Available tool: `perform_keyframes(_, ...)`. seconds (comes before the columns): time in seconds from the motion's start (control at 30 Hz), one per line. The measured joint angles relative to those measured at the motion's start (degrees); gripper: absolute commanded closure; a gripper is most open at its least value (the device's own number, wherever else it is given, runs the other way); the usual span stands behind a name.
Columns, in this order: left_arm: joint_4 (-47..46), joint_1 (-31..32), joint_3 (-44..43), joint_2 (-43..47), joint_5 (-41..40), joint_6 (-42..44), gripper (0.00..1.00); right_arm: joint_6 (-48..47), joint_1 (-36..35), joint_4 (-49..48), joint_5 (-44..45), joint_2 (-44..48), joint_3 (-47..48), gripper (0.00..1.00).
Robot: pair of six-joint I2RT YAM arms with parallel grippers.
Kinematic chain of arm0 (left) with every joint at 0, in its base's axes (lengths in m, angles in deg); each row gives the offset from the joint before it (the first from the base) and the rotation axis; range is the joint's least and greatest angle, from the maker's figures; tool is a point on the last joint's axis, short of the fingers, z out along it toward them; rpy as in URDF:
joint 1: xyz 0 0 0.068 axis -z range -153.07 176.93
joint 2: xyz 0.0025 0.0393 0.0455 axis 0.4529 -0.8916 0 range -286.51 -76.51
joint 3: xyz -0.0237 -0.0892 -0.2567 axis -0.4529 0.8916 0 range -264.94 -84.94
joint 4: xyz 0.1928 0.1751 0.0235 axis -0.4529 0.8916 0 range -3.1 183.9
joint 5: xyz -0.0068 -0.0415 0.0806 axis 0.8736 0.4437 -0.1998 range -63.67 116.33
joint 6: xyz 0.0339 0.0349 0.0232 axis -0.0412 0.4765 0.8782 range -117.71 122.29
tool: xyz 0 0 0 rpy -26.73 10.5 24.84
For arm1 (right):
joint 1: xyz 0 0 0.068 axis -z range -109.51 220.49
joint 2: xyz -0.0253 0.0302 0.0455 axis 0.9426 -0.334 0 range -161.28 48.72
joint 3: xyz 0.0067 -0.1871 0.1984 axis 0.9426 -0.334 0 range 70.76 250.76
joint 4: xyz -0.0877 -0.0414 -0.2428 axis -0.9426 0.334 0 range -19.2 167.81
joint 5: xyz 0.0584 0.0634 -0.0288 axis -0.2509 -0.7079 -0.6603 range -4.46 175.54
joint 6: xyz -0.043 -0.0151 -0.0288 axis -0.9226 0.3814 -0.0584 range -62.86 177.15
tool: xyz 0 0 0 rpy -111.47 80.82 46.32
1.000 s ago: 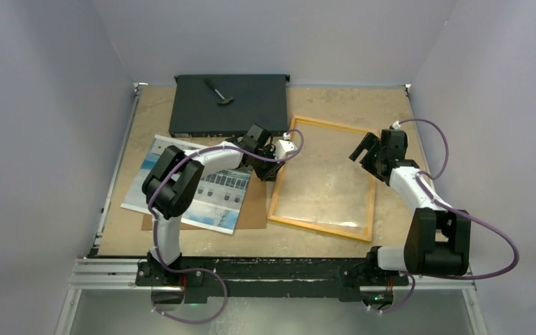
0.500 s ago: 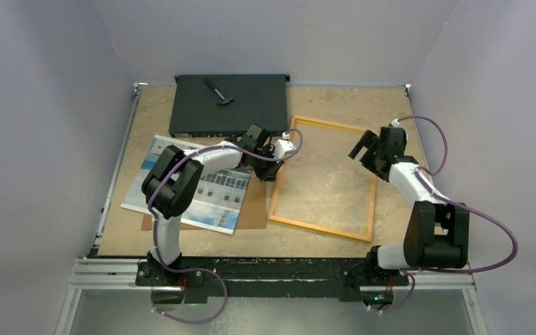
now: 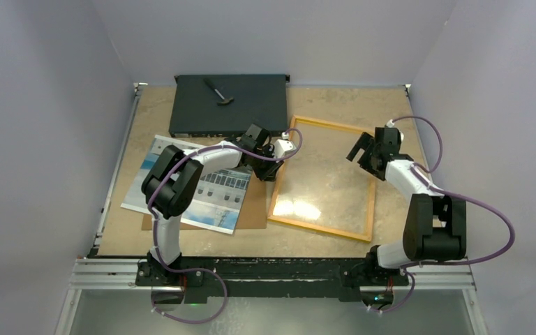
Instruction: Put the photo into the frame
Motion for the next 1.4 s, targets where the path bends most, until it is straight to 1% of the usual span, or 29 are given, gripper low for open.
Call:
perform_keyframes(0.27,0.0,-0.02,0.0,0.0,0.0,0.0,0.84,-0.57,-1.2,0.98,3.78,-0.87,1.9,0.01)
perform_keyframes(0.43,0.0,-0.02,0.0,0.0,0.0,-0.02,0.84,-0.66,-3.45,1.07,6.05,-2.45,2.29,0.01)
perform_keyframes(0.6,0.0,-0.04,0.0,0.0,0.0,-0.04,0.84,-0.63,-4.87,1.42,6.71,-2.97,2.36,0.01)
perform_keyframes(1.07,0.48,-0.66,0.0,0.02,0.68,-0.13,0.85,0.63,-4.74,2.73,6.71,-2.12,2.75,0.01)
perform_keyframes(1.17,0.81,-1.2,0.0,0.02,1.25,-0.09,0.85,1.01,-3.08,3.15,4.83,-0.92,2.73,0.01)
perform_keyframes(1.4,0.72,-1.42,0.74,0.33,2.93,0.04,0.84,2.47,5.73,3.41,4.76,4.59,2.16,0.01)
